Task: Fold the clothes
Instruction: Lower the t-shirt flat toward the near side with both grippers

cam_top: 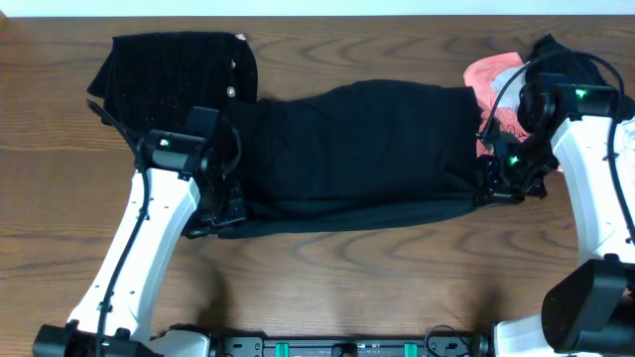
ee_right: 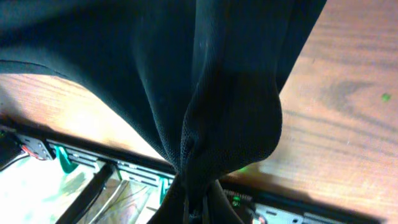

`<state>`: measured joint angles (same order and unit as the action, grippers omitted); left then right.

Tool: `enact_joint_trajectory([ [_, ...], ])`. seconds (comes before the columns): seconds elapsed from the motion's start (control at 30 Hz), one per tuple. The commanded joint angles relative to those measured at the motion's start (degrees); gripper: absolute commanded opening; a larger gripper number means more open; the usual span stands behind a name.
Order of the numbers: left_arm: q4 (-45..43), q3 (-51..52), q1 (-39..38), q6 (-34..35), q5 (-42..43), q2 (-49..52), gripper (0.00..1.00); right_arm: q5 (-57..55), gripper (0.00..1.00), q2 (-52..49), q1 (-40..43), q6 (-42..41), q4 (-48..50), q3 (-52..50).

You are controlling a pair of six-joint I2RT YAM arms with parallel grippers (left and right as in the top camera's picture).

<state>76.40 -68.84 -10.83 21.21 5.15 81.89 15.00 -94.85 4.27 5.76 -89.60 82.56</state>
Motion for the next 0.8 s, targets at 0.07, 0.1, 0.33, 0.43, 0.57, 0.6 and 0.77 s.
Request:
enact_joint_trajectory([
  [0.07, 0.0, 3.8, 0.1, 1.7, 2.0, 0.1, 0.06, -0.2, 0.01, 0.9, 0.6, -2.4, -1.3, -2.4],
  [0.1, -0.1, 4.5, 0.1, 2.0, 2.0, 0.1, 0.06, -0.2, 0.01, 0.9, 0.6, -2.5, -1.6, -2.8],
  [0.33, -1.9, 9.4, -0.8, 2.1, 3.4, 0.1, 0.06, -1.7, 0.01, 0.9, 0.6, -3.9, -2.1, -4.9],
  [0.43, -5.9, 10.0, -1.8, 2.0, 3.2, 0.1, 0.06, -1.7, 0.01, 0.9, 0.6, -5.2, 0.5, -5.5],
  [0.57, -15.3, 10.0, -2.6, 2.0, 2.8, 0.1, 0.06, -1.7, 0.01, 0.9, 0.6, -6.9, 6.4, -5.7],
  [0.6, -18.1, 10.0, -2.6, 2.0, 2.7, 0.1, 0.06, -1.7, 0.01, 0.9, 0.6, -7.5, 7.9, -5.7],
  [0.77, -27.0, 10.0, -2.6, 2.0, -1.4, 0.1, 0.06, -1.9, 0.01, 0.9, 0.6, -8.1, 14.4, -5.8],
])
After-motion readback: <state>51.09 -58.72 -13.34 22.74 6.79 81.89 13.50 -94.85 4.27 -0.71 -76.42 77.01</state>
